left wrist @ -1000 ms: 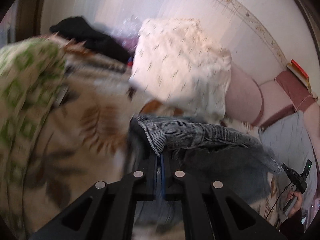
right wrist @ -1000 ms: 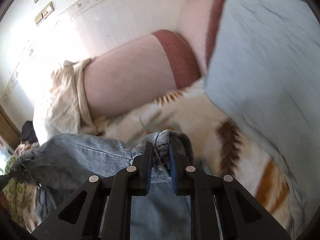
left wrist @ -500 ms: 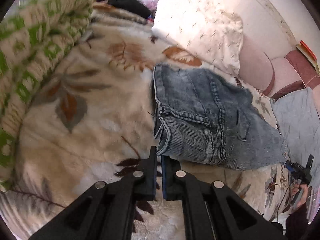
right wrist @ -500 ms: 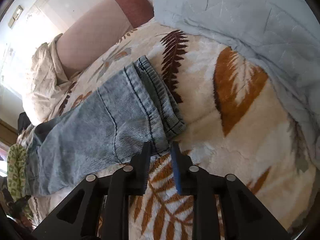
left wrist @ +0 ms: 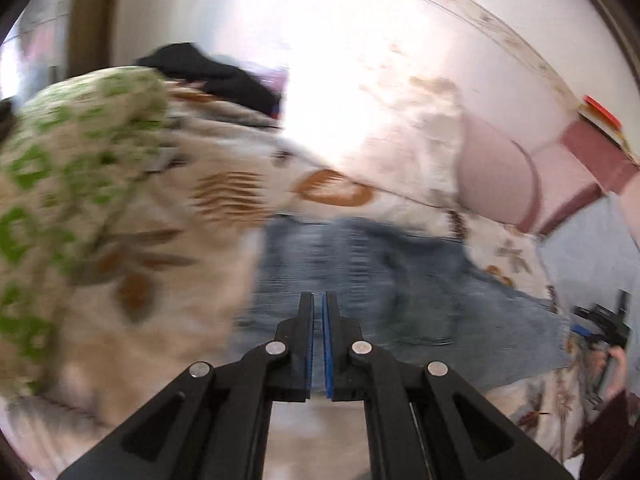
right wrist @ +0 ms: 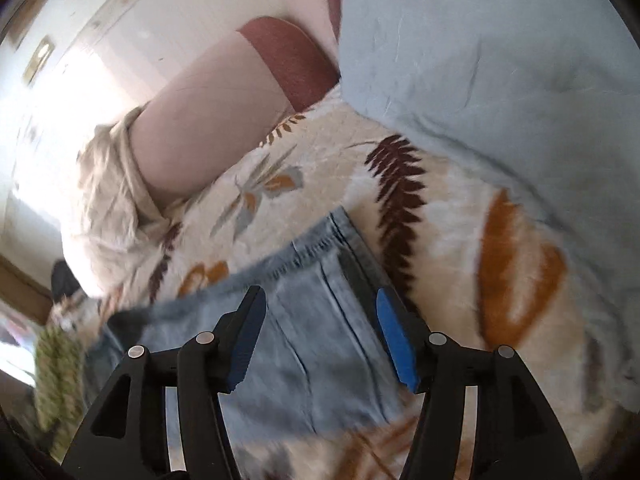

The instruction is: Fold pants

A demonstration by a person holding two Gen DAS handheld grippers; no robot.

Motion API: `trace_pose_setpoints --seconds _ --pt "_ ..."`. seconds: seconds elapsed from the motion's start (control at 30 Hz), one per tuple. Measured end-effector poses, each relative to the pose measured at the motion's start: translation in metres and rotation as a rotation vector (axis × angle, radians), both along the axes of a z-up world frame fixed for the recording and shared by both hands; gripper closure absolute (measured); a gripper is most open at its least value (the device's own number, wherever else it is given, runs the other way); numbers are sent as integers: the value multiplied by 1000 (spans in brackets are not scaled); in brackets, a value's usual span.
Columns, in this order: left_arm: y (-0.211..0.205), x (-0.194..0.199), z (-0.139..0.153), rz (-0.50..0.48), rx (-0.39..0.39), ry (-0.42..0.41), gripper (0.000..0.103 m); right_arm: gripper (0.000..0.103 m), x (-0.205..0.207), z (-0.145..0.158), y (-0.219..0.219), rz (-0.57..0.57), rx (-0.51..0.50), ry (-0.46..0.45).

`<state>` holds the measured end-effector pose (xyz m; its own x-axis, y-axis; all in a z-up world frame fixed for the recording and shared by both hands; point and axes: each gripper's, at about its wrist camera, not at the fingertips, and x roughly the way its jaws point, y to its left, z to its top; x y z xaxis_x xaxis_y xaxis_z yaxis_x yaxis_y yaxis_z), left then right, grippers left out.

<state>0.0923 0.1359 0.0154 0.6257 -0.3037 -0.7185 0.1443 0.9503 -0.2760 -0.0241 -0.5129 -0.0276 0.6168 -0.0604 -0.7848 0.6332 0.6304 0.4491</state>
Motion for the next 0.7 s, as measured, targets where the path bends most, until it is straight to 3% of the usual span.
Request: trace_pose_setpoints --seconds 0.17,0.27,0.3,0.4,0.5,0.63,0.7 --pt "-67 10 -20 -102 -30 2 97 46 24 -35 -21 -31 107 59" --pt "-93 8 -34 -164 40 -30 97 49 31 -48 -24 -40 119 57" --pt "-98 8 -38 -176 72 -44 97 64 34 -51 -22 -20 117 53" --pt "-102 11 -51 -196 126 -43 97 88 38 -48 -9 34 15 66" --pt "-93 17 -55 -181 104 -36 97 91 34 -34 -11 20 38 -35" --pt "-89 21 -58 -152 113 -86 97 92 32 7 1 -5 -150 -214" --pt "-93 24 -63 -140 122 -85 97 92 37 6 0 -31 -194 -232"
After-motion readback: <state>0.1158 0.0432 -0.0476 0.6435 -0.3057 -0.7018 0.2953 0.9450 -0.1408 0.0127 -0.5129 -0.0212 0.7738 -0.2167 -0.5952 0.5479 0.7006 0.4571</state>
